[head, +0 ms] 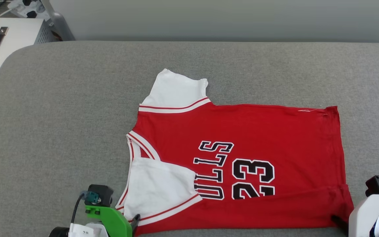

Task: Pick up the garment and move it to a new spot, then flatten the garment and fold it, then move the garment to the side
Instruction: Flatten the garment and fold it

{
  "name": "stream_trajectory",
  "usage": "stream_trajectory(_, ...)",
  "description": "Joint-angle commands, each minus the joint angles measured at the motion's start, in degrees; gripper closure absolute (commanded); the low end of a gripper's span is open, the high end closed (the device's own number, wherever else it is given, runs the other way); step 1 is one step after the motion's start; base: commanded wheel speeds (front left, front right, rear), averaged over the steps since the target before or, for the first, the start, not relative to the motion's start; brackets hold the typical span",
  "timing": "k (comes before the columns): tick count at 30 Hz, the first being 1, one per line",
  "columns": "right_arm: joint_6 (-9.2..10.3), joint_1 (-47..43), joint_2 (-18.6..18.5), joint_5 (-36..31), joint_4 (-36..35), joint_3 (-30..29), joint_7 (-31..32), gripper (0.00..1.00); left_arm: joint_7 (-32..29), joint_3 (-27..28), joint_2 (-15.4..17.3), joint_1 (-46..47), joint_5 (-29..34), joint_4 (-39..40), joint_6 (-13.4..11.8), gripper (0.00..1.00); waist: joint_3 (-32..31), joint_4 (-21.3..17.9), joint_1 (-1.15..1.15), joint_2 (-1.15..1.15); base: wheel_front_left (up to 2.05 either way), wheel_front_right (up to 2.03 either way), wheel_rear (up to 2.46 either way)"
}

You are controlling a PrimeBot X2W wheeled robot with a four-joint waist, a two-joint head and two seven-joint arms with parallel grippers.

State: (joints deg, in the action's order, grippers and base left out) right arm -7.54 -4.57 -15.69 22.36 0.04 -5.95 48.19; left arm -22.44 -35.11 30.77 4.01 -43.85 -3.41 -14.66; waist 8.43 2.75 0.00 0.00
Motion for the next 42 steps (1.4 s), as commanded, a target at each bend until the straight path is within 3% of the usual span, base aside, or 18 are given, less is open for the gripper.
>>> stream_trajectory(1,0.05,0.89,-0.07,-0.02,0.65,0.35,-0.87,0.00,0.63,0.10,-0.24,1.17,0.71,-0.49,-0.36,0.00,-0.83,-0.16,0.00,0.00,0.00,0.00,0.00)
stream_trajectory(5,0.05,1.32,-0.46,1.14,-0.03,0.50,-3.44,0.00,2.69,0.71,-0.41,2.13,1.58,0.02,-0.63,0.00,-2.39,-0.12,0.00,0.00,0.00,0.00,0.00)
stream_trajectory(9,0.05,3.07,-1.65,2.26,-2.82,1.08,-11.01,0.00,7.39,1.91,-0.92,4.02,3.26,1.35,-0.37,0.00,-3.55,-0.36,0.00,0.00,0.00,0.00,0.00)
stream_trajectory(18,0.05,5.23,-3.08,3.15,-5.42,3.61,-33.12,0.00,25.62,5.60,-3.67,6.23,6.96,3.24,1.51,0.00,-4.94,-0.88,0.00,0.00,0.00,0.00,0.00)
stream_trajectory(23,0.05,5.20,-1.23,1.33,-4.87,3.38,-43.47,0.00,34.11,6.35,-5.55,5.83,8.26,2.00,2.96,0.00,-4.70,-0.91,0.00,0.00,0.00,0.00,0.00)
stream_trajectory(31,0.05,4.13,2.07,-2.14,-4.40,2.47,-54.77,0.00,37.36,7.90,-9.15,5.10,12.27,-0.74,6.67,0.00,-4.40,-0.61,0.00,0.00,0.00,0.00,0.00)
stream_trajectory(42,0.05,5.00,4.85,-4.18,-2.17,3.58,-57.94,0.00,37.43,17.98,-16.11,1.57,19.91,-1.36,13.02,0.00,-3.22,-1.77,0.00,0.00,0.00,0.00,0.00)
